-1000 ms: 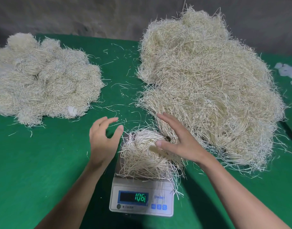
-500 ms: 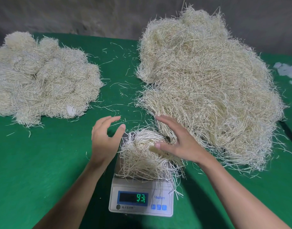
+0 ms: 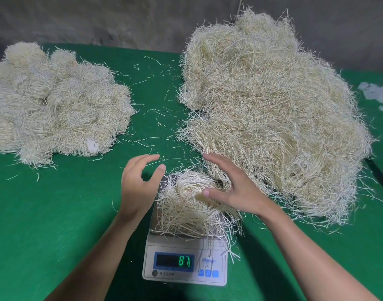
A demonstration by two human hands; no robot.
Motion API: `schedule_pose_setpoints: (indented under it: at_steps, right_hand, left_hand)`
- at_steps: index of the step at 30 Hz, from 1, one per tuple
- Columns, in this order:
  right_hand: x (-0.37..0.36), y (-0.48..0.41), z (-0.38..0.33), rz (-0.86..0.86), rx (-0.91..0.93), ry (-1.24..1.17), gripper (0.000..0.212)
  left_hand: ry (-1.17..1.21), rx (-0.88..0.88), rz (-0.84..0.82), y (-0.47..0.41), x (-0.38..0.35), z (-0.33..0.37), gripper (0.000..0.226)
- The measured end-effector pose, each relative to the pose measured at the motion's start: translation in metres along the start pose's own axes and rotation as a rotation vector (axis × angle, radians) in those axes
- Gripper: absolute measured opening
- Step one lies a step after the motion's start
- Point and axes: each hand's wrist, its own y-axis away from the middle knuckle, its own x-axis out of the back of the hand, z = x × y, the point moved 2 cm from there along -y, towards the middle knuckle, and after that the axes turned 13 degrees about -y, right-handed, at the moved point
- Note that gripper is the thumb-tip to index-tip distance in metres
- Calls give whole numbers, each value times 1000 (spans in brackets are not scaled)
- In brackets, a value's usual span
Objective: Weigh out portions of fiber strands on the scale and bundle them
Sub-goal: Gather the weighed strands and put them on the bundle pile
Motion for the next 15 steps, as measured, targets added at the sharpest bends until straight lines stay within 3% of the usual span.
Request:
schedule_pose_setpoints:
  at_steps: [10,15]
  right_hand:
    - [2,-1,8,20,23,-11,75]
    - [27,-12,37,273,-54,-79,49]
  left_hand:
    - [10,-9,-6,-2,-2,6,22]
    - [19,9,-45,-13,-8,28,22]
